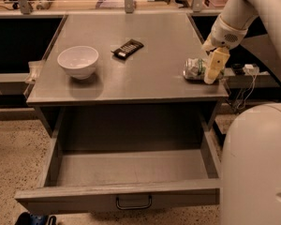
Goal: Place 7up can into top drawer
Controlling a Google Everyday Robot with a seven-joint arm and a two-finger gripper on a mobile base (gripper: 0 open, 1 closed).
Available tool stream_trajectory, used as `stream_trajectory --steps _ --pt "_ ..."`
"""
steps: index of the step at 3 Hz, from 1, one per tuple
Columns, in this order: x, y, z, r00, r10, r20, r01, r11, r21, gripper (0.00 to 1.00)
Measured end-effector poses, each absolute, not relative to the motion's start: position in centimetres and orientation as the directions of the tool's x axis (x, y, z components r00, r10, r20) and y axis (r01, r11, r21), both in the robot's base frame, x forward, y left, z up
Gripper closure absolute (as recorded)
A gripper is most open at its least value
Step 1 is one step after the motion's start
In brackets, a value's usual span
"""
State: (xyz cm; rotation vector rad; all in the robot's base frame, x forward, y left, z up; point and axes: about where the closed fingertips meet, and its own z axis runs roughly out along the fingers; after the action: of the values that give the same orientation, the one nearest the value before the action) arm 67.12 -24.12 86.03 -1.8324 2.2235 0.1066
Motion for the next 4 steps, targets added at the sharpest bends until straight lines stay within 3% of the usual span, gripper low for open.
stream_trajectory --steps 3,4 --pt "64.7 -22.0 85.3 -0.126 -0.956 -0.264 -0.988 0.145 -0.055 0.61" --pt "60.9 -19.5 87.0 -0.087 -0.954 -0.286 -0.993 0.106 -0.051 0.63"
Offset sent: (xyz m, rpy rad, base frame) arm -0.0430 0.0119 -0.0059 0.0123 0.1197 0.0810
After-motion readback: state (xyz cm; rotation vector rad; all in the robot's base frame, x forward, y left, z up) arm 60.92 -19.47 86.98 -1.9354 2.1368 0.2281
